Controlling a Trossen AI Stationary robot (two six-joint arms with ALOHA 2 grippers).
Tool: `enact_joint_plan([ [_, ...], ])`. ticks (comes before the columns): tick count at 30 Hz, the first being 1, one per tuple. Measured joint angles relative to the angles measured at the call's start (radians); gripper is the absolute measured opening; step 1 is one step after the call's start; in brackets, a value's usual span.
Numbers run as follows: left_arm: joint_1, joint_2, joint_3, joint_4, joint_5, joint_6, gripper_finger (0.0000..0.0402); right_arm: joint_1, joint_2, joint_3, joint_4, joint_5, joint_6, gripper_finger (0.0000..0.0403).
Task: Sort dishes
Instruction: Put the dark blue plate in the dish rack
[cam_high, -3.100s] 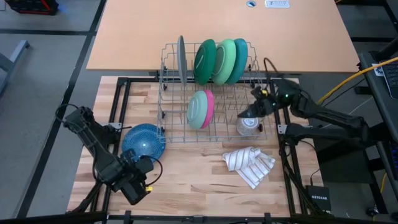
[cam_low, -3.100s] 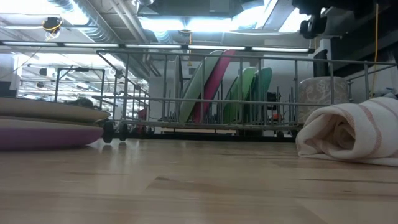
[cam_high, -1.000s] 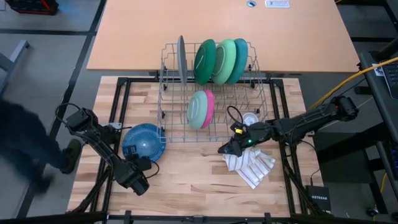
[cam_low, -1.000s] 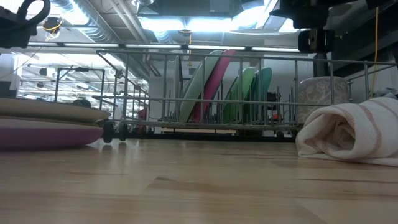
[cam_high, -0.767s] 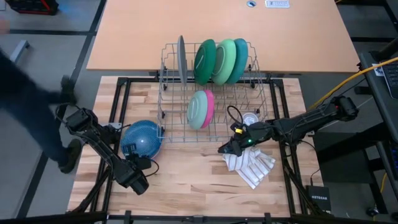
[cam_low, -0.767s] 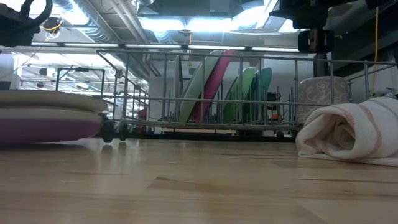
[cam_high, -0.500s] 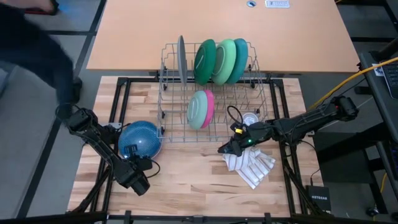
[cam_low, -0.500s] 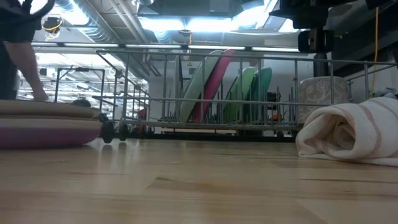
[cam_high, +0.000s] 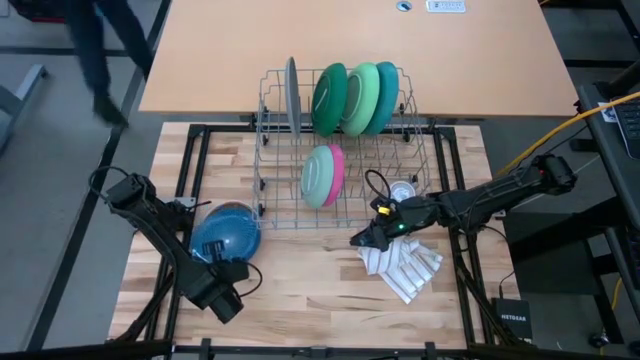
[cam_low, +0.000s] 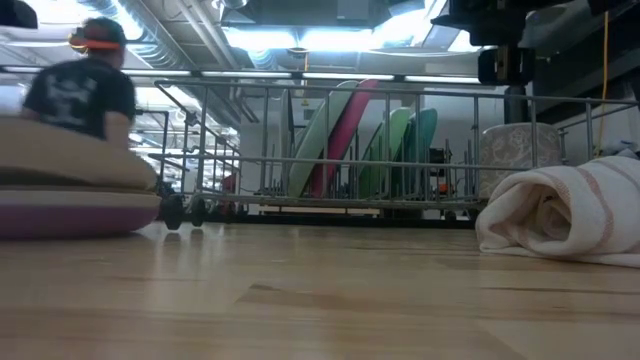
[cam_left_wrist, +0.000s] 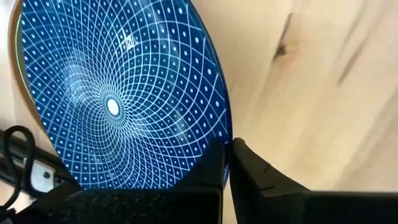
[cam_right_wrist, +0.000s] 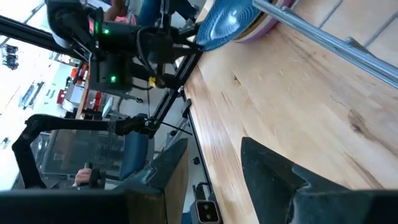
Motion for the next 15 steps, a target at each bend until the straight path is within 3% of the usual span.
enact_joint_plan([
  [4, 0.000, 0.000, 0.043, -0.006, -0.002, 0.000, 0.0001, 0.000, 0.050, -0.001, 0.080, -0.002, -0.046, 0.0150],
  [15, 0.000, 0.000, 0.142, -0.006, -0.004, 0.033, 0.0001, 0.001, 0.263, -0.001, 0.454, -0.205, -0.377, 0.0150],
])
